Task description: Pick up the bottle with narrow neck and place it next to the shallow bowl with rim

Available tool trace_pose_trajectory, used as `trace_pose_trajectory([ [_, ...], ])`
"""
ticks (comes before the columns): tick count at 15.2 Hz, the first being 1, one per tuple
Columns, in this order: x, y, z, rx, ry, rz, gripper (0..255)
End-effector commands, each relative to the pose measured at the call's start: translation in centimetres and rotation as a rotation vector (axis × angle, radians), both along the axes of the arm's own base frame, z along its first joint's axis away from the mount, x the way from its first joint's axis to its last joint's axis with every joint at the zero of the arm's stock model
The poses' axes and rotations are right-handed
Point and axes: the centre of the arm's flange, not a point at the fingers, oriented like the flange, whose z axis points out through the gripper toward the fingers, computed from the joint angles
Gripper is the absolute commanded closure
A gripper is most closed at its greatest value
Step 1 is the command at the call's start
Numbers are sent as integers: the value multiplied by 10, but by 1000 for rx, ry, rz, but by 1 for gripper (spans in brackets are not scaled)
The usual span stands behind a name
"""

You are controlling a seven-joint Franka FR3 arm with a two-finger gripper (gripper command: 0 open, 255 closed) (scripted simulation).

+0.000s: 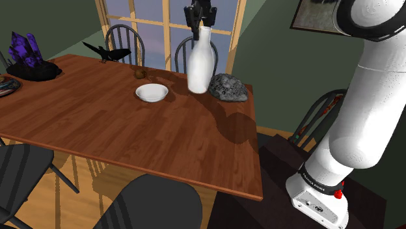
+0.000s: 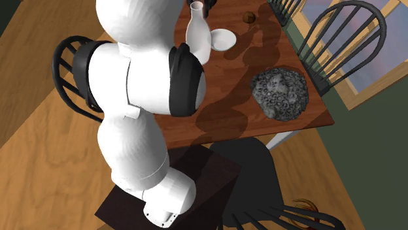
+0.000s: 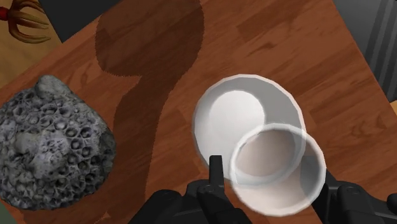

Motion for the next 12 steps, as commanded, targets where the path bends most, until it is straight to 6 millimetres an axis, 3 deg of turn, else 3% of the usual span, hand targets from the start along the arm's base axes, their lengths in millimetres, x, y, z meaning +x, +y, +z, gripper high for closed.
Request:
trace_pose_trajectory([
  [1, 20, 7, -17, 0, -2, 0, 255],
  [10, 110, 29, -91, 0, -2, 0, 255],
  [12, 110, 29, -102, 0, -2, 0, 255],
])
